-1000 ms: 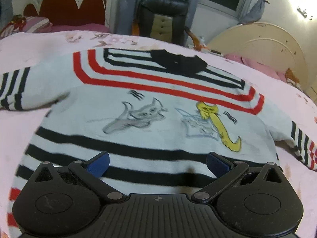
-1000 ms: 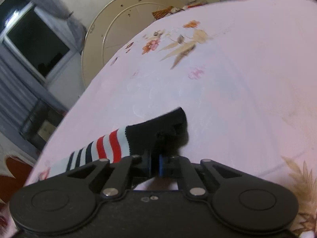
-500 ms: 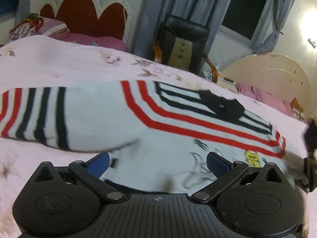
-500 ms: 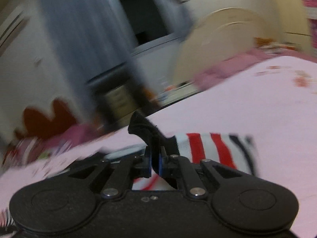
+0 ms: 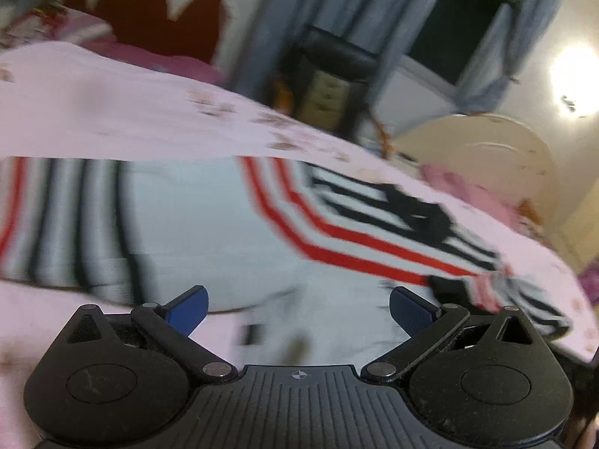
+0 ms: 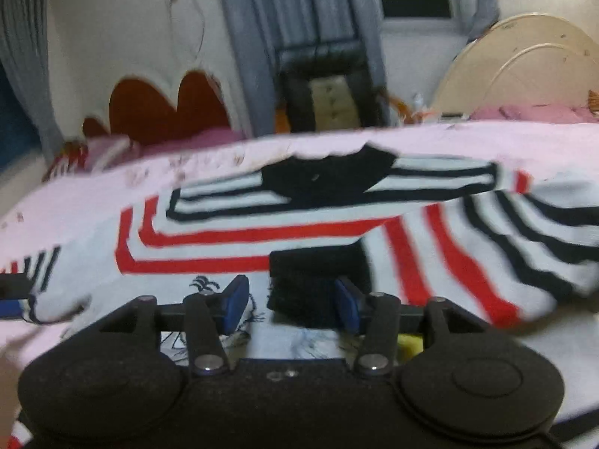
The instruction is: Fold small clothes
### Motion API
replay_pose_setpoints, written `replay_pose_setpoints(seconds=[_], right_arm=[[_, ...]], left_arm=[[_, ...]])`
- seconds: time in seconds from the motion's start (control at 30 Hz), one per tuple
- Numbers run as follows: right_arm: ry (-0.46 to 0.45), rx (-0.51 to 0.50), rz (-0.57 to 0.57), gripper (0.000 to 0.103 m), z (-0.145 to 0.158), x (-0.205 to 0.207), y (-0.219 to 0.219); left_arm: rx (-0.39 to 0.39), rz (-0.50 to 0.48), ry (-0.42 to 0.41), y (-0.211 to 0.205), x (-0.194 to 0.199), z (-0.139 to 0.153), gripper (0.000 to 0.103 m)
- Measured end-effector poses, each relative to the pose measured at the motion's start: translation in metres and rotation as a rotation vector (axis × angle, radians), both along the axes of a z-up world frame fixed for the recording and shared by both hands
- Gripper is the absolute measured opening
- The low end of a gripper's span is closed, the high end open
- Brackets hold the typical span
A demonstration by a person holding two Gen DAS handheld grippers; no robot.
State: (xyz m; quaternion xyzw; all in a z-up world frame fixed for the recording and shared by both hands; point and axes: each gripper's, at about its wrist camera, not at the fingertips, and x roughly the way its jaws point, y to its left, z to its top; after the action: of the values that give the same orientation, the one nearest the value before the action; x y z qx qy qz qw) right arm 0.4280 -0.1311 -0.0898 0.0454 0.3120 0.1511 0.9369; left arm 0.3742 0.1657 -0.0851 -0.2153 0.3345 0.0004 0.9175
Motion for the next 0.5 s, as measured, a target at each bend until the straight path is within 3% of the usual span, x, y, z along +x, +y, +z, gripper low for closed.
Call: replay_pose_setpoints(seconds=[0.03, 0.1, 0.17, 0.27, 0.37, 0.4, 0.43, 0.5], right_arm=[[0.0, 0.013, -0.025, 0.049, 0.004, -0.009, -0.009], [0.011, 0.047, -0.088, 0.049, 0.011, -0.025, -0.034], [0.019, 0.066, -0.155, 0.049, 0.014, -0.033, -0.055], [0.025, 0.097, -0.236, 0.049, 0.017, -0.039, -0.086], [0.016, 0.097, -0.286, 0.049, 0.018, -0.047, -0.106], [0.016, 0.103, -0.304, 0.049, 0.019, -0.049, -0.113], [0.019, 0.118, -0.322, 0.049, 0.017, -0.05, -0.119], [0.03, 0.157, -0.355, 0.049, 0.013, -0.05, -0.13]], left_arm=[[-0.035, -0.043, -0.011, -0.01, 0.01, -0.001, 0.101], [-0.121, -0.134, -0.003, -0.034, 0.033, -0.006, 0.079], [-0.207, -0.226, 0.038, -0.062, 0.06, -0.017, 0.079], [-0.245, -0.294, 0.081, -0.098, 0.094, -0.028, 0.079], [-0.246, -0.291, 0.116, -0.123, 0.121, -0.037, 0.079], [-0.229, -0.295, 0.11, -0.13, 0.128, -0.037, 0.057], [-0.2, -0.303, 0.125, -0.138, 0.135, -0.039, 0.006], [-0.191, -0.322, 0.159, -0.15, 0.143, -0.045, 0.005]])
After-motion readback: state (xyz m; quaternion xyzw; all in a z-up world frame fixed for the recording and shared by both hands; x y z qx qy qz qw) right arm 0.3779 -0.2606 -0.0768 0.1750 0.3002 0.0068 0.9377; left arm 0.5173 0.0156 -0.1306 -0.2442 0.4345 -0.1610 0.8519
